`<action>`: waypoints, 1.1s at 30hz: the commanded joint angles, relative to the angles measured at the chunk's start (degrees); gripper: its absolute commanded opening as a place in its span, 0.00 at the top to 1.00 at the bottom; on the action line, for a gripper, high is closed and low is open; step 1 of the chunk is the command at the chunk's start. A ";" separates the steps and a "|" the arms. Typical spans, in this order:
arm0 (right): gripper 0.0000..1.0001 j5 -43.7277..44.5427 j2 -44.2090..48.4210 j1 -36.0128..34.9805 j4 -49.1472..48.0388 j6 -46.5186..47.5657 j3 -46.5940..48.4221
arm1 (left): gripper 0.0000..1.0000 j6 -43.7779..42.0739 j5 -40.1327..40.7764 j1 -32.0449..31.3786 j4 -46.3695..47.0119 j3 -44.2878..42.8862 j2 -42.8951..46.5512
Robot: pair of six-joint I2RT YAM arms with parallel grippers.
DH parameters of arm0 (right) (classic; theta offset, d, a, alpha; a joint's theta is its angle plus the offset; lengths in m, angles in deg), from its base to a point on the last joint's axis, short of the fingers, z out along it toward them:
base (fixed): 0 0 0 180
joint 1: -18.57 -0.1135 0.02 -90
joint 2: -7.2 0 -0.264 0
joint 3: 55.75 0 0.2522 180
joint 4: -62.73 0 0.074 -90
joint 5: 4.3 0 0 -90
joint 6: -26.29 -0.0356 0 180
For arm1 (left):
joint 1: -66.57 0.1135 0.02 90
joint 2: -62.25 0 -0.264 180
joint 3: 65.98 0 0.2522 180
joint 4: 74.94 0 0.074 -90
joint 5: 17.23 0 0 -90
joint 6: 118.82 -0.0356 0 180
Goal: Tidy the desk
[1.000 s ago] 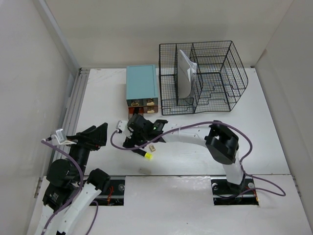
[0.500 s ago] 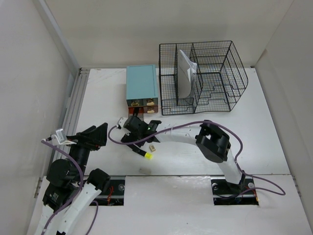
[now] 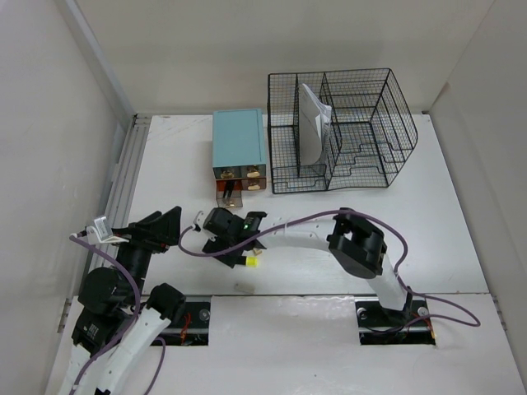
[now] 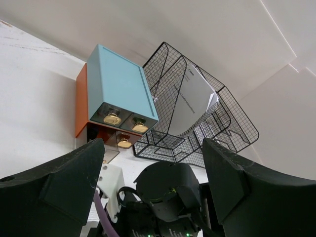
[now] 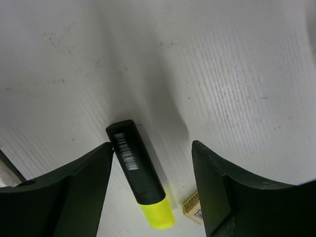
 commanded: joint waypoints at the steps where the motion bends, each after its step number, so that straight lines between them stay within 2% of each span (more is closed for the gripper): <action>1: 0.30 -0.47 1.39 -0.53 2.07 0.29 1.97 | 0.22 -0.65 0.36 -0.29 1.73 0.16 7.37; 11: 0.31 -1.61 2.00 -0.53 2.60 1.44 -1.54 | 0.22 -0.65 0.36 -0.29 1.73 0.16 7.37; 15: 0.36 -3.20 1.48 -0.53 3.13 2.05 -1.54 | 0.22 -0.65 0.36 -0.29 1.73 0.16 7.37; 17: 0.41 -3.72 0.95 -1.14 4.44 2.75 -1.54 | 0.22 -0.65 0.36 -0.29 1.73 0.16 7.37; 19: 0.59 -4.59 0.25 -1.76 5.15 3.54 -0.14 | 0.22 -0.65 0.36 -0.29 1.73 0.16 7.37; 20: 0.59 -4.60 -0.54 -1.76 6.02 3.55 -0.13 | 0.22 -0.65 0.36 -0.29 1.73 0.16 7.89; 22: 0.77 -5.21 -1.24 -1.76 6.03 4.33 0.39 | 0.22 -0.65 0.36 -0.29 1.73 0.16 7.90; 24: 0.86 -5.22 -1.77 -1.76 6.03 4.86 0.39 | 0.22 -0.65 0.36 -0.29 1.73 0.16 7.90; 25: 0.94 -5.22 -1.78 -1.76 6.03 5.82 0.91 | 0.22 -0.65 0.36 -0.29 1.73 0.16 7.90; 26: 0.98 -5.22 -1.78 -1.76 6.03 6.79 0.92 | 0.22 -0.65 0.36 -0.29 1.73 0.16 7.90; 27: 1.00 -5.22 -1.78 -1.76 6.03 8.19 1.70 | 0.22 -0.65 0.36 -0.29 1.73 0.16 7.90; 30: 1.00 -6.00 -0.21 -1.76 6.73 22.39 6.52 | 0.22 -0.65 0.36 -0.29 1.73 0.16 7.90; 32: 1.00 -7.76 0.41 0.43 6.04 25.14 8.02 | 0.22 -0.65 0.36 -0.29 1.73 0.16 7.90; 33: 1.00 -13.77 1.64 1.83 6.03 26.82 8.82 | 0.22 -0.65 0.36 -0.29 1.73 0.16 7.90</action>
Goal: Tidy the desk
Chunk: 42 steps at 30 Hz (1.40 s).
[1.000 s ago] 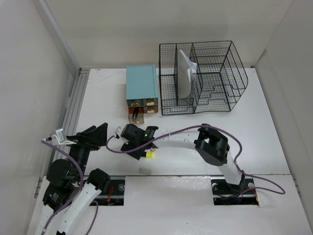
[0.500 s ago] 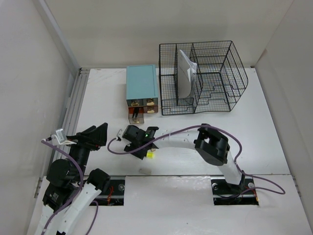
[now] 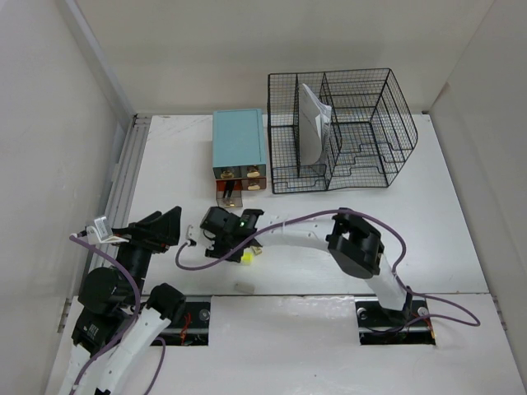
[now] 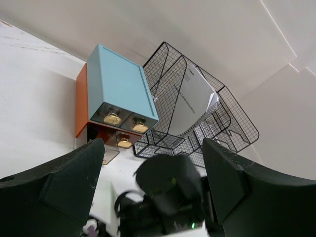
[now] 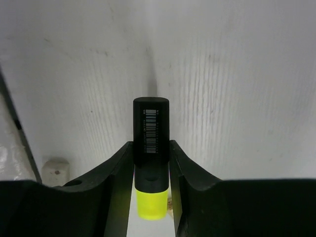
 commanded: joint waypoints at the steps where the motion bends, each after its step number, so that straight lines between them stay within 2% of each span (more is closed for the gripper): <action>1: 1.00 -10.32 3.46 5.89 -0.70 11.03 6.09 | 0.22 -0.65 0.36 -0.29 1.75 0.16 7.90; 4: 1.00 -21.11 3.47 12.14 0.61 15.60 11.97 | 0.22 -0.65 0.36 -0.29 1.75 0.16 7.37; 6: 1.00 -25.18 3.47 14.71 2.02 18.05 16.88 | 0.22 -0.65 0.36 -0.29 1.75 0.16 7.37; 9: 1.00 -36.24 0.05 19.19 3.52 21.31 23.91 | 0.22 -0.65 0.89 -0.29 1.75 0.16 6.85; 11: 1.00 -39.76 -1.62 21.99 3.52 21.32 27.18 | 0.22 -0.65 0.89 -0.29 1.75 0.16 6.84; 16: 1.00 -51.38 -7.25 25.35 4.05 21.85 36.50 | 0.22 -0.65 0.89 -0.29 1.75 0.16 6.31; 20: 1.00 -57.79 -9.01 25.35 2.99 23.26 35.99 | 0.22 -0.65 1.42 -0.29 1.75 0.16 6.31; 24: 1.00 -58.43 -10.15 25.35 0.80 23.26 35.37 | 0.22 -0.65 1.42 -0.29 1.75 0.16 5.79; 42: 1.00 -44.03 -16.31 25.35 -0.17 27.03 36.43 | 0.22 -0.65 1.42 -0.29 1.75 0.16 5.26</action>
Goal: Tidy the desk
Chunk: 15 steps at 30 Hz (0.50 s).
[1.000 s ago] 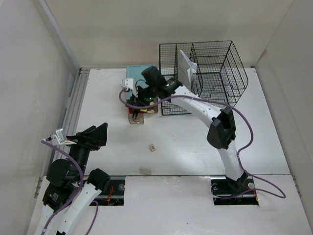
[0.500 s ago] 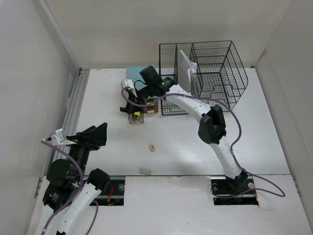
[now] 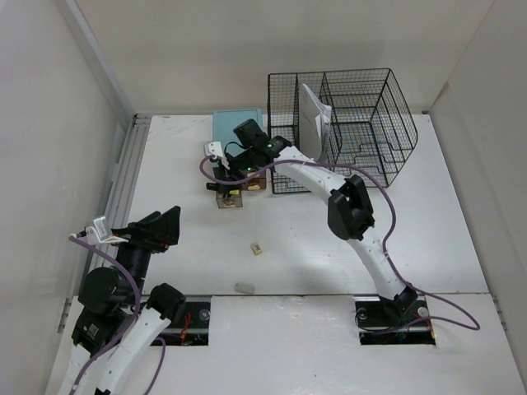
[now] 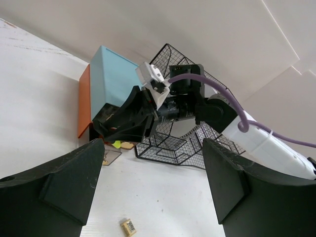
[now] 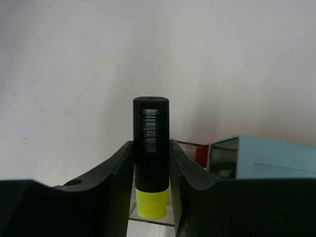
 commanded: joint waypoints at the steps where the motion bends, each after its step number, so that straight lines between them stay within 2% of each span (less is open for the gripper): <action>1: 1.00 2.76 -0.46 -0.20 -1.62 2.58 1.56 | 0.22 -0.65 0.57 -0.29 1.83 0.16 5.26; 15: 1.00 11.90 1.81 -0.73 1.64 9.35 -3.79 | 0.22 -0.65 0.57 -0.29 1.83 0.16 5.26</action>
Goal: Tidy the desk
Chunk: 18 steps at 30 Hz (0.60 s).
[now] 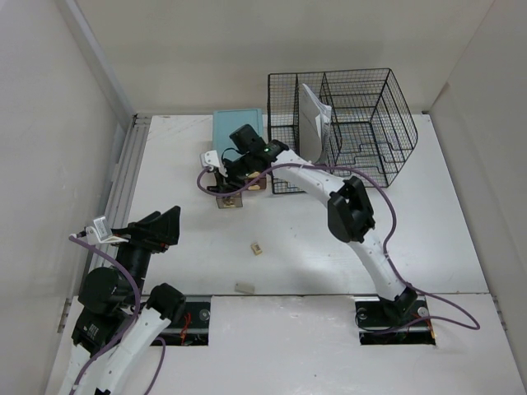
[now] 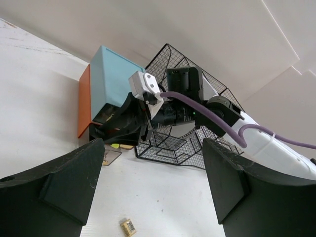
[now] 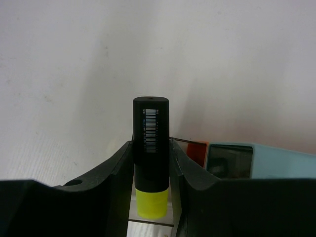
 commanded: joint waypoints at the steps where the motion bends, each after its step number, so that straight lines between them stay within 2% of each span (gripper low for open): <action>1: 1.00 5.96 2.35 0.56 0.31 3.44 -4.16 | 0.22 -0.65 0.57 -0.29 1.86 0.16 5.26; 4: 0.99 8.77 4.81 0.04 -0.75 4.06 -6.98 | 0.22 -0.65 0.57 -0.29 1.86 0.16 5.26; 7: 0.87 11.41 6.48 0.04 -2.24 4.06 -10.15 | 0.22 -0.65 0.57 -0.29 1.86 0.16 5.26; 8: 0.72 11.93 7.27 -0.48 -2.25 4.06 -10.68 | 0.22 -0.65 0.57 -0.29 1.86 0.16 5.26; 10: 0.64 12.47 7.89 -0.49 -2.78 4.06 -12.08 | 0.22 -0.65 0.57 -0.29 1.86 0.16 5.26; 11: 0.54 12.47 8.76 -0.49 -3.99 4.06 -13.39 | 0.22 -0.65 0.57 -0.29 1.86 0.16 5.26; 18: 0.43 13.52 12.63 -1.63 -7.69 3.01 -16.31 | 0.22 -0.65 0.57 -0.29 1.86 0.16 5.26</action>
